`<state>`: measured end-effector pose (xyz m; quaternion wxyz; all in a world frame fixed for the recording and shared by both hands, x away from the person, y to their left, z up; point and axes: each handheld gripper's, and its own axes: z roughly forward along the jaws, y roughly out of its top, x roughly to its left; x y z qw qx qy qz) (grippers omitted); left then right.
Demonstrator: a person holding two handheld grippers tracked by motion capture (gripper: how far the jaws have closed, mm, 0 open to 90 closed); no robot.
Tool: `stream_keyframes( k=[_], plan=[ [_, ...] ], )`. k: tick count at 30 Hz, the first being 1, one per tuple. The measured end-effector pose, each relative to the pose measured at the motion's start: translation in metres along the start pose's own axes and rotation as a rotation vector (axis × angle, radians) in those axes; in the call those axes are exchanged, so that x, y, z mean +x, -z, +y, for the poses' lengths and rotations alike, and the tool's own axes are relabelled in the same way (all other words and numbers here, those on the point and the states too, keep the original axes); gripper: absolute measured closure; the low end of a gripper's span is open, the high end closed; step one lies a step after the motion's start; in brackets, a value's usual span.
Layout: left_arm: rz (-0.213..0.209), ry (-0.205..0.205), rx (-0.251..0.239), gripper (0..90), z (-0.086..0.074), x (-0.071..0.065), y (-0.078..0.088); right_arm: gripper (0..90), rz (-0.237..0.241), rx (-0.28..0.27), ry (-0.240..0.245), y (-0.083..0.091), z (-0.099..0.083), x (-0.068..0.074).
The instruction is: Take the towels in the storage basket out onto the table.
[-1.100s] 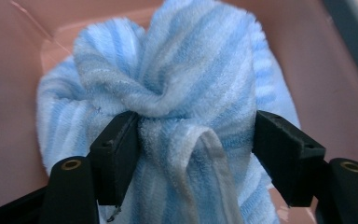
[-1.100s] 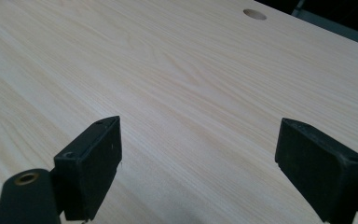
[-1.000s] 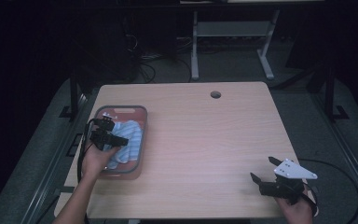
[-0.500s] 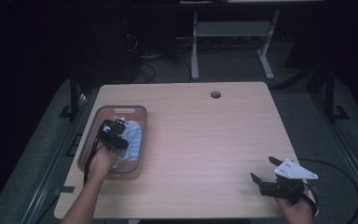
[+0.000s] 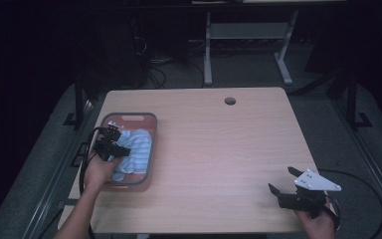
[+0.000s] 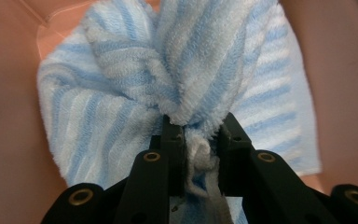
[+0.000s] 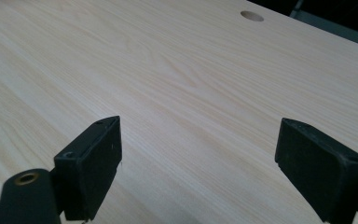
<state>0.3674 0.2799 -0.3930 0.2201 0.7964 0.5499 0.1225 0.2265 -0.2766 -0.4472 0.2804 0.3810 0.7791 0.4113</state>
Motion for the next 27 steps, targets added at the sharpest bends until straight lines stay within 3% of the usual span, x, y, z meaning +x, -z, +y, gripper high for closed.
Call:
stream_keyframes(
  k=[4,10,27],
  plan=[
    [-0.018,0.009,-0.029,76.1,-0.003,0.003,0.013,14.2,0.0,0.003,0.0,0.0,0.0,0.001],
    [-0.077,0.044,-0.128,76.3,-0.011,0.014,0.046,14.2,-0.005,0.001,0.001,0.001,0.0,0.0],
    [-0.17,0.085,-0.273,76.2,-0.008,0.02,0.095,14.2,-0.011,0.0,-0.004,0.001,0.001,-0.001]
  ],
)
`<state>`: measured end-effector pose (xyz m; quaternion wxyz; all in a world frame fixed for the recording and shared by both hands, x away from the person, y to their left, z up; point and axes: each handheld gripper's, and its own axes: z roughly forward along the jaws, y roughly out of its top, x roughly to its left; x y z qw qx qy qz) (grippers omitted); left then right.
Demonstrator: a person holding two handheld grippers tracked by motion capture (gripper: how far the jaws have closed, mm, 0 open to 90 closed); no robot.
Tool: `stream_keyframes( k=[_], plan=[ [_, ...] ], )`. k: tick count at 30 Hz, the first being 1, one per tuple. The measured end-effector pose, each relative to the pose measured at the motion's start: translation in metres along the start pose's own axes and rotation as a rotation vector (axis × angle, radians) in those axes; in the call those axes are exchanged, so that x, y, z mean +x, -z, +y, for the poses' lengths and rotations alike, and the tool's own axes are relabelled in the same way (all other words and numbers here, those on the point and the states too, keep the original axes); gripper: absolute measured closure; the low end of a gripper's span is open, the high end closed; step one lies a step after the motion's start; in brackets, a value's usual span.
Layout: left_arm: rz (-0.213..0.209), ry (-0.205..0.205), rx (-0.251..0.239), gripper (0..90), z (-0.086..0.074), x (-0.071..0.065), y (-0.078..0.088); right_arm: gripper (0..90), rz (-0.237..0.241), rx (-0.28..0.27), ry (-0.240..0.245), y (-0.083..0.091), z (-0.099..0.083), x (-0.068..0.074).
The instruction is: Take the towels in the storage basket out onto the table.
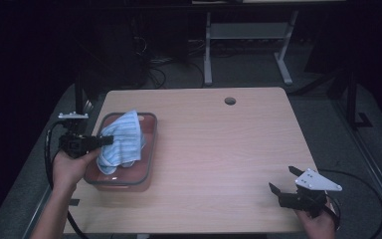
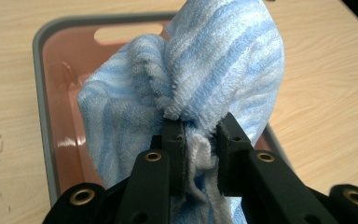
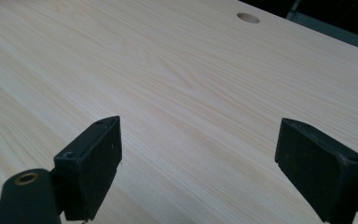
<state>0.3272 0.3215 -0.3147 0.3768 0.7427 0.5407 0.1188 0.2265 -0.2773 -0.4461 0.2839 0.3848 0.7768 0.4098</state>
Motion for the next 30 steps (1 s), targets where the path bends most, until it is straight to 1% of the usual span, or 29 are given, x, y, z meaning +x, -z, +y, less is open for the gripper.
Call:
stream_keyframes(
  k=[2,5,9,10,12,14,21,22,27,28,30],
  plan=[
    [-0.002,0.0,-0.005,76.2,0.001,0.0,0.002,14.2,0.0,0.0,0.001,0.0,0.0,0.0],
    [-0.013,0.008,-0.03,76.1,0.006,-0.001,0.009,14.2,-0.002,-0.002,0.001,0.0,0.0,0.0],
    [-0.019,0.0,-0.045,76.1,0.011,-0.005,0.015,14.2,-0.005,-0.004,0.005,0.0,0.0,-0.001],
    [-0.022,-0.001,-0.05,76.1,0.013,-0.006,0.016,14.2,-0.003,0.0,-0.002,0.0,0.0,0.0],
    [-0.028,-0.002,-0.058,76.1,0.016,-0.008,0.017,14.2,-0.003,0.0,-0.001,0.0,0.0,0.0],
    [-0.031,-0.008,-0.061,76.1,0.019,-0.011,0.019,14.2,-0.003,-0.001,-0.001,-0.001,0.001,0.0],
    [-0.042,-0.01,-0.079,76.0,0.028,-0.017,0.022,14.2,-0.006,-0.001,0.005,-0.001,0.0,-0.001],
    [-0.043,-0.016,-0.076,76.0,0.029,-0.017,0.023,14.2,-0.006,-0.002,0.006,-0.001,0.0,-0.002],
    [-0.052,-0.014,-0.081,76.0,0.033,-0.021,0.024,14.2,-0.005,0.001,0.002,-0.001,0.0,-0.001],
    [-0.052,-0.022,-0.082,76.0,0.034,-0.021,0.025,14.2,-0.005,0.0,0.003,-0.001,0.0,-0.001],
    [-0.059,-0.022,-0.081,76.0,0.036,-0.023,0.026,14.2,-0.006,-0.001,0.002,-0.001,0.0,-0.001]
  ],
)
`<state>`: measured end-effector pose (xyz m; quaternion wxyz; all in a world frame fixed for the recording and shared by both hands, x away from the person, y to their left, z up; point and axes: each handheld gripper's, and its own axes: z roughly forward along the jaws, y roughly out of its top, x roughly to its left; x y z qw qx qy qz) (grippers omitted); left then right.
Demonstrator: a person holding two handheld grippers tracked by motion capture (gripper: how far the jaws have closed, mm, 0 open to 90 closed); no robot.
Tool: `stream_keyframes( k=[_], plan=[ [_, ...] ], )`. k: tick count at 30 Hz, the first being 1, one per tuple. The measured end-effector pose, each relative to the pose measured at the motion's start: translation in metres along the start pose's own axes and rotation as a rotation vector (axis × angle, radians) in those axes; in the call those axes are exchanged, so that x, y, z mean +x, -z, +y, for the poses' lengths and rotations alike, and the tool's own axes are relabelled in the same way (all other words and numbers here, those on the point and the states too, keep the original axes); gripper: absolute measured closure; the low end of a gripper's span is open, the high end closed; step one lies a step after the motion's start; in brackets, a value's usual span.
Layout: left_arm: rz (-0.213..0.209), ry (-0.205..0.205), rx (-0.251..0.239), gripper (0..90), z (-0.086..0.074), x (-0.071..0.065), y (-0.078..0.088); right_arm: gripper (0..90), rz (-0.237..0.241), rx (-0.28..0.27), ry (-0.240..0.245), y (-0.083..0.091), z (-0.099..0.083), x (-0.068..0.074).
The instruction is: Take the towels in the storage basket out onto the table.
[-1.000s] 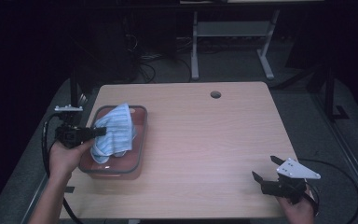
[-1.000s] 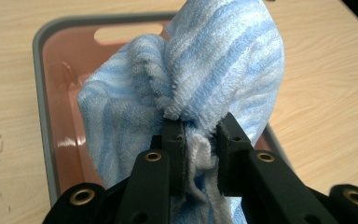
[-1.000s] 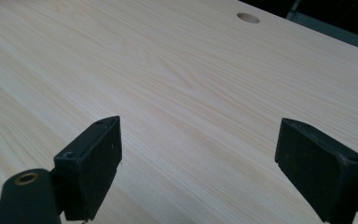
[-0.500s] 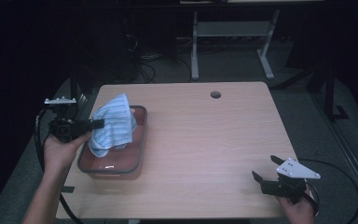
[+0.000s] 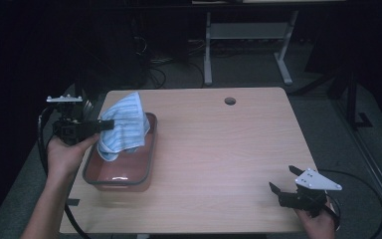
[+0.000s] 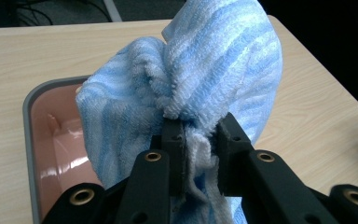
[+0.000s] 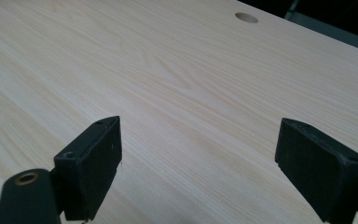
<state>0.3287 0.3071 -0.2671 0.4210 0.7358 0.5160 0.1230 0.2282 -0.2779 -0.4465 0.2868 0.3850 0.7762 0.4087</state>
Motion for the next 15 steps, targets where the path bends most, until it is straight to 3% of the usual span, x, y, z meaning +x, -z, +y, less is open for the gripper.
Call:
stream_keyframes(
  k=[15],
  plan=[
    [-0.037,-0.048,-0.023,76.0,0.025,-0.027,0.001,14.2,-0.006,-0.007,-0.006,0.001,-0.002,-0.004]
  ],
)
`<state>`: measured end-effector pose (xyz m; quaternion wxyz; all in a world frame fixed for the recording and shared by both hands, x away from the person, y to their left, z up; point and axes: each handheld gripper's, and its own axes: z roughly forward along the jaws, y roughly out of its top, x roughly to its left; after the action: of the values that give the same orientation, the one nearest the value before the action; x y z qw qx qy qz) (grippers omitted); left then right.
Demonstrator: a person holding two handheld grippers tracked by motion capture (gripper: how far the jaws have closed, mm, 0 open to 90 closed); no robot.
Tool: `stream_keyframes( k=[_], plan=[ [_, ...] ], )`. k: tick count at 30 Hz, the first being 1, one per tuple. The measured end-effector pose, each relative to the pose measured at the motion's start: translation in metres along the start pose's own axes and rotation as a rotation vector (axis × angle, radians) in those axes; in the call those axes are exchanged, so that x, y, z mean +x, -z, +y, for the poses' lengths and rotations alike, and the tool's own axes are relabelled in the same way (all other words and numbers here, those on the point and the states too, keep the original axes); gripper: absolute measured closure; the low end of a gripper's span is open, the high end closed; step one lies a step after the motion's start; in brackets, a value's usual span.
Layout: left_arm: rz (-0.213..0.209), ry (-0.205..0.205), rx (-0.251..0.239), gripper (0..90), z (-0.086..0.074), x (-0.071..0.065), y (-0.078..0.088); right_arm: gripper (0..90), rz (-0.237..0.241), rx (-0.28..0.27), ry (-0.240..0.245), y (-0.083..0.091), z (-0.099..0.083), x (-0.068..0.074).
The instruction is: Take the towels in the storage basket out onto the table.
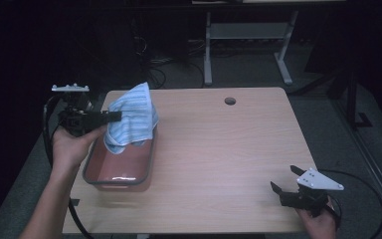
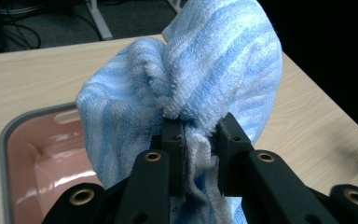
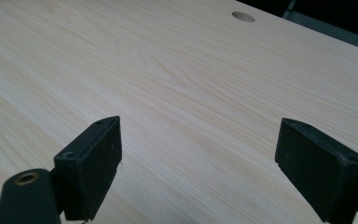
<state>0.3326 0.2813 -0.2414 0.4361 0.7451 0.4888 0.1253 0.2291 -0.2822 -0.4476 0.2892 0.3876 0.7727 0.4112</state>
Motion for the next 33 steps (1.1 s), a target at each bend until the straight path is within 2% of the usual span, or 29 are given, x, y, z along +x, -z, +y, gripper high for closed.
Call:
stream_keyframes(
  k=[7,13,24,33],
  plan=[
    [-0.033,-0.035,0.011,76.0,0.01,-0.018,-0.011,14.2,0.001,-0.001,0.0,0.0,0.001,0.0],
    [-0.058,-0.062,0.029,75.9,0.015,-0.033,-0.027,14.2,0.001,0.0,0.0,0.0,0.001,0.0],
    [-0.104,-0.08,0.087,75.8,0.012,-0.054,-0.07,14.2,-0.005,-0.002,-0.003,0.003,0.001,-0.001],
    [-0.129,-0.123,0.136,75.6,0.012,-0.079,-0.1,14.1,-0.006,-0.012,-0.004,0.004,0.002,-0.002]
  ],
)
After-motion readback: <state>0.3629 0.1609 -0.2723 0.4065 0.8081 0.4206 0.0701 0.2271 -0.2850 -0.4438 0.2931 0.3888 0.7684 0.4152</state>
